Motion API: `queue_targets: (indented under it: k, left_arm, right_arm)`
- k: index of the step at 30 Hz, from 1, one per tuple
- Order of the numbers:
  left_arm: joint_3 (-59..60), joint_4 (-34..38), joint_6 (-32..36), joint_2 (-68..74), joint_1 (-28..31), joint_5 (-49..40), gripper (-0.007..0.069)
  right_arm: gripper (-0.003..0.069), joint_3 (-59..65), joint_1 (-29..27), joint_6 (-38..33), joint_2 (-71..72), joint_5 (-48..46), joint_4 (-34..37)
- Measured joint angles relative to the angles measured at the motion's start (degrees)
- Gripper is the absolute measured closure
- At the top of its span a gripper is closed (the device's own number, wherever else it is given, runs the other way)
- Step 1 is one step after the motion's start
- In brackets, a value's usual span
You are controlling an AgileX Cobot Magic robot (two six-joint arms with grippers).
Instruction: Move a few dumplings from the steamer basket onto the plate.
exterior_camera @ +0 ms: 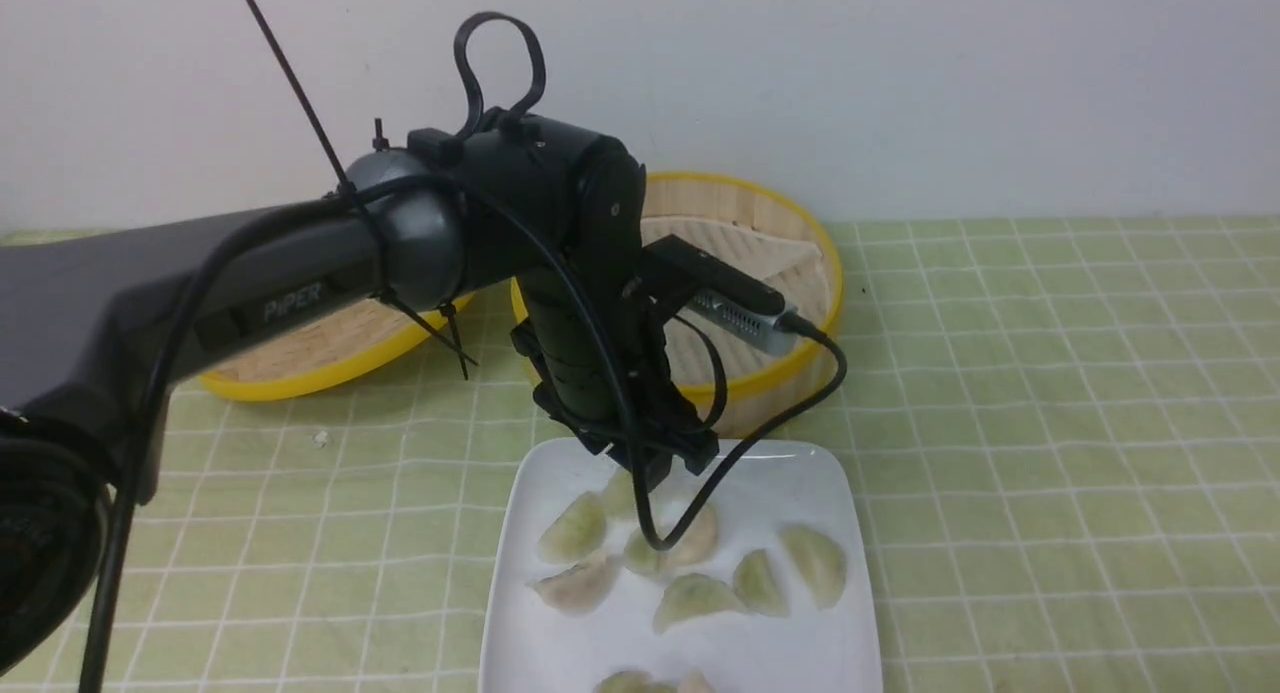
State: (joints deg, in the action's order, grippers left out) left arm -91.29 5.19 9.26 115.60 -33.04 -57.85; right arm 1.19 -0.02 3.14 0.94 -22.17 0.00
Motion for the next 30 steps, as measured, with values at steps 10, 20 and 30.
queue_targets:
  k: [10, 20, 30]
  left_arm:
    - [0.0, -0.2, -3.14, -7.9, 0.0, -5.28, 0.0431]
    - [5.92, 5.23, -3.46, -35.75, -1.46, -2.86, 0.0631]
    - [35.85, 8.02, -4.05, -68.69, -3.14, 22.22, 0.0631]
  right_arm:
    - [0.0662, 0.0, 0.0, 0.0, 0.0, 0.0, 0.0]
    - [0.0662, 0.0, 0.0, 0.0, 0.0, 0.0, 0.0]
    - [0.0662, 0.0, 0.0, 0.0, 0.0, 0.0, 0.0]
